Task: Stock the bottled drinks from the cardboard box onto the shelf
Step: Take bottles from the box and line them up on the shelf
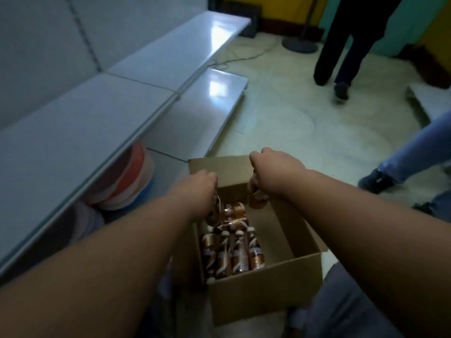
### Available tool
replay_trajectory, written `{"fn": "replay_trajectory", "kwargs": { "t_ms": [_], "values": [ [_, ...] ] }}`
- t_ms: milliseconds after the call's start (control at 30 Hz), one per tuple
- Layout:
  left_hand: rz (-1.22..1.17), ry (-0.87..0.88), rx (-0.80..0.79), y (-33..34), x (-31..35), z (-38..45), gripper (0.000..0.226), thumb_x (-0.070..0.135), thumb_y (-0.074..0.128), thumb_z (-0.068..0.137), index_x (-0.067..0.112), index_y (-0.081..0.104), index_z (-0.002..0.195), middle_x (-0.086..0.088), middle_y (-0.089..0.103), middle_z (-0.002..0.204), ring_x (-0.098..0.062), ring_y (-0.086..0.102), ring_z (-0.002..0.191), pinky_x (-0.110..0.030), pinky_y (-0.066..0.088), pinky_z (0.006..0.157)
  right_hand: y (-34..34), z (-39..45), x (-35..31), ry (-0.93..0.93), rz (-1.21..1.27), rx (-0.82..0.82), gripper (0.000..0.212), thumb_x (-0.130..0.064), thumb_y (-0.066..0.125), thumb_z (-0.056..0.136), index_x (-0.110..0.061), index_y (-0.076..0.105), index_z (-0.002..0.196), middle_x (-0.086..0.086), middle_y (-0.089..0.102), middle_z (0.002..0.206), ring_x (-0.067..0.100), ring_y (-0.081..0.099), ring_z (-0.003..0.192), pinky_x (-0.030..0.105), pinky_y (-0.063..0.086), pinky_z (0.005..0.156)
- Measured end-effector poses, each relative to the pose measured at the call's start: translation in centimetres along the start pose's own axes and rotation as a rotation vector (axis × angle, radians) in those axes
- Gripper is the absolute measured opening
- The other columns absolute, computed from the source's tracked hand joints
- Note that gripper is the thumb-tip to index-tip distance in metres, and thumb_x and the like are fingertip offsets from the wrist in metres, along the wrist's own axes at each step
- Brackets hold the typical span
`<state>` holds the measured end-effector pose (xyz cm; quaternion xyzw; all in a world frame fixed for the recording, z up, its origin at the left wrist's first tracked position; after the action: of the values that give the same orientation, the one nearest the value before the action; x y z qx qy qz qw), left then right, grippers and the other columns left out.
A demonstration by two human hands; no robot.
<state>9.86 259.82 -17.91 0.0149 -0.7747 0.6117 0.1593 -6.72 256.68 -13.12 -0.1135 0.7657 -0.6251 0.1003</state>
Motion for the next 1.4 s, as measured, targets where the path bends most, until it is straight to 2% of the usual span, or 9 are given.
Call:
{"fn": "replay_trajectory", "kwargs": {
  "t_ms": [167, 300, 433, 600, 800, 967, 1067, 1167, 1400],
  "values": [
    [0.078, -0.137, 0.157, -9.4, -7.0, -8.8, 0.018, 0.023, 0.057, 0.089, 0.015, 0.057, 0.105, -0.009, 0.059, 0.109, -0.027, 0.059, 0.092, -0.038, 0.048, 0.076, -7.6, -0.6, -10.9, -0.19, -0.082, 0.086, 0.027, -0.021, 0.062, 0.087, -0.01, 0.053, 0.11, 0.011, 0.057, 0.107, 0.031, 0.058, 0.097, 0.033, 0.042, 0.069],
    [0.057, -0.245, 0.275, -14.9, -11.8, -15.7, 0.022, 0.026, 0.056, 0.09, 0.019, 0.057, 0.111, -0.005, 0.056, 0.113, -0.026, 0.056, 0.1, -0.035, 0.045, 0.082, -12.2, -0.6, -18.7, -0.328, -0.101, 0.16, 0.03, -0.029, 0.065, 0.084, -0.012, 0.053, 0.106, 0.012, 0.059, 0.106, 0.03, 0.058, 0.096, 0.033, 0.045, 0.072],
    [0.036, -0.339, 0.377, -18.6, -15.7, -19.8, 0.025, 0.028, 0.06, 0.09, 0.013, 0.061, 0.111, -0.008, 0.061, 0.11, -0.025, 0.058, 0.097, -0.032, 0.046, 0.079, -15.3, 0.5, -23.9, -0.435, -0.067, 0.245, 0.03, -0.034, 0.062, 0.088, -0.013, 0.056, 0.109, 0.01, 0.06, 0.104, 0.025, 0.053, 0.089, 0.035, 0.049, 0.076],
    [0.039, -0.462, 0.453, -20.8, -20.7, -21.0, 0.022, 0.035, 0.06, 0.09, 0.015, 0.06, 0.101, -0.003, 0.06, 0.099, -0.019, 0.055, 0.085, -0.031, 0.039, 0.07, -15.8, 3.1, -29.7, -0.529, 0.057, 0.288, 0.03, -0.04, 0.063, 0.087, -0.014, 0.054, 0.097, 0.007, 0.058, 0.093, 0.025, 0.056, 0.087, 0.037, 0.05, 0.074],
    [0.109, -0.533, 0.386, -21.3, -26.8, -21.4, 0.019, 0.031, 0.06, 0.09, 0.017, 0.059, 0.103, 0.0, 0.057, 0.097, -0.018, 0.054, 0.089, -0.031, 0.041, 0.074, -14.6, 6.6, -36.3, -0.665, 0.146, 0.257, 0.028, -0.041, 0.061, 0.09, -0.017, 0.046, 0.088, -0.004, 0.044, 0.073, 0.019, 0.047, 0.078, 0.03, 0.035, 0.065],
    [0.23, -0.569, 0.365, -22.5, -29.8, -21.1, 0.032, 0.041, 0.058, 0.09, 0.012, 0.057, 0.105, -0.005, 0.059, 0.099, -0.023, 0.057, 0.093, -0.035, 0.046, 0.08, -13.3, 8.9, -40.7, -0.701, 0.216, 0.234, 0.029, -0.042, 0.063, 0.088, -0.017, 0.049, 0.091, 0.001, 0.052, 0.082, 0.018, 0.051, 0.079, 0.029, 0.037, 0.062],
    [0.265, -0.619, 0.321, -23.0, -31.2, -20.7, 0.037, 0.044, 0.058, 0.09, 0.011, 0.056, 0.104, -0.006, 0.058, 0.098, -0.024, 0.056, 0.09, -0.036, 0.046, 0.078, -13.4, 10.0, -43.1, -0.675, 0.228, 0.237, 0.034, -0.047, 0.063, 0.087, -0.016, 0.049, 0.092, -0.002, 0.049, 0.076, 0.018, 0.052, 0.078, 0.03, 0.038, 0.065],
    [0.279, -0.652, 0.302, -23.1, -32.8, -20.6, 0.03, 0.037, 0.059, 0.091, 0.01, 0.057, 0.103, -0.006, 0.057, 0.096, -0.022, 0.054, 0.087, -0.034, 0.042, 0.071, -13.5, 11.4, -45.0, -0.659, 0.297, 0.225, 0.034, -0.045, 0.063, 0.088, -0.014, 0.052, 0.098, 0.001, 0.053, 0.083, 0.019, 0.053, 0.081, 0.031, 0.039, 0.067],
    [0.302, -0.645, 0.218, -23.7, -36.1, -20.9, 0.022, 0.019, 0.06, 0.088, 0.005, 0.067, 0.104, -0.013, 0.068, 0.101, -0.029, 0.064, 0.094, -0.037, 0.05, 0.079, -12.2, 12.8, -49.5, -0.685, 0.382, 0.23, 0.031, -0.038, 0.06, 0.09, -0.013, 0.056, 0.108, 0.002, 0.053, 0.094, 0.021, 0.053, 0.089, 0.031, 0.041, 0.07]
  ]
}}
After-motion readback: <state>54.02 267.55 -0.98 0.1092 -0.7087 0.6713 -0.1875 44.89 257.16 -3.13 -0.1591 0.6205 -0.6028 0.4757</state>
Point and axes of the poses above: each hand's wrist, its own z-axis towards the middle knuckle, its own y-axis out of the palm, x = y × z, the point moved 2 cm from there along z, towards the middle knuckle
